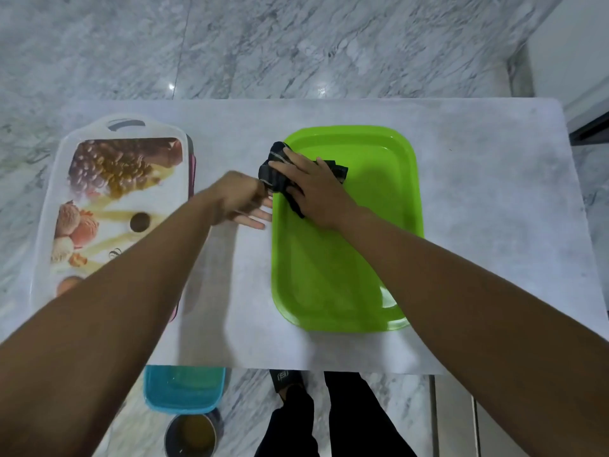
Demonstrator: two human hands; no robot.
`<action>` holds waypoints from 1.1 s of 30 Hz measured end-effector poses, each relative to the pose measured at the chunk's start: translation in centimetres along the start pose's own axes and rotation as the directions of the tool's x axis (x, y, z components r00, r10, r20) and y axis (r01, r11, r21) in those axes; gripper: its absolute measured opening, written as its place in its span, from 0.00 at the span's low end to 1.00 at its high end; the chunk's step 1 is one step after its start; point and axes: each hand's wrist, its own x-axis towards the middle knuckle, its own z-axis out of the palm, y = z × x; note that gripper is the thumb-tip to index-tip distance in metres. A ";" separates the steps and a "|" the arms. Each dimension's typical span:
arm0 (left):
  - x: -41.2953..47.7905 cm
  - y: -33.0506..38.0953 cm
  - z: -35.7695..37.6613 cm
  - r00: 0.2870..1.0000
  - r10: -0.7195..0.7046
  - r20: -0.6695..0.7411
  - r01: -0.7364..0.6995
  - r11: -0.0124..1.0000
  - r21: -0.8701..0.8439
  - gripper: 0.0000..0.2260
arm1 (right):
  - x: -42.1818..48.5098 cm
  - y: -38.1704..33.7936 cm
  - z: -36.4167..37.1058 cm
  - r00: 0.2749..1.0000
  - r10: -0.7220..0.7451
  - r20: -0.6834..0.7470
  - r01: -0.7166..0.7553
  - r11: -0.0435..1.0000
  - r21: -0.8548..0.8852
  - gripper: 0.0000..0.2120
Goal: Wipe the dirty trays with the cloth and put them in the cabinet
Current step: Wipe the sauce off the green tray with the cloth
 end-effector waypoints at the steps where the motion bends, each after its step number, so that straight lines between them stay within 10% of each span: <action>1: 0.8 1.2 -0.8 0.998 -0.009 -0.068 0.011 1.000 0.024 0.07 | 0.0 0.1 0.1 1.000 -0.002 -0.003 0.002 1.000 -0.005 0.26; 4: 3.2 5.4 -1.6 0.974 0.077 -0.212 -0.063 0.995 0.071 0.08 | -0.2 0.3 0.5 1.000 -0.002 -0.024 0.001 1.000 -0.003 0.25; 11: 7.3 9.8 -0.3 0.977 0.212 -0.010 -0.182 0.862 0.474 0.20 | -0.5 0.5 0.7 0.995 -0.029 -0.094 0.027 0.999 -0.026 0.24; 23: 6.8 9.2 -0.3 0.971 0.234 -0.043 -0.190 0.872 0.452 0.24 | -6.1 -2.5 2.3 0.991 -0.063 -0.119 0.070 0.996 0.057 0.23; 33: 3.5 4.6 1.7 0.973 0.191 -0.129 -0.107 0.871 0.480 0.21 | -7.7 -3.2 2.2 0.999 -0.047 0.014 0.048 0.995 -0.092 0.52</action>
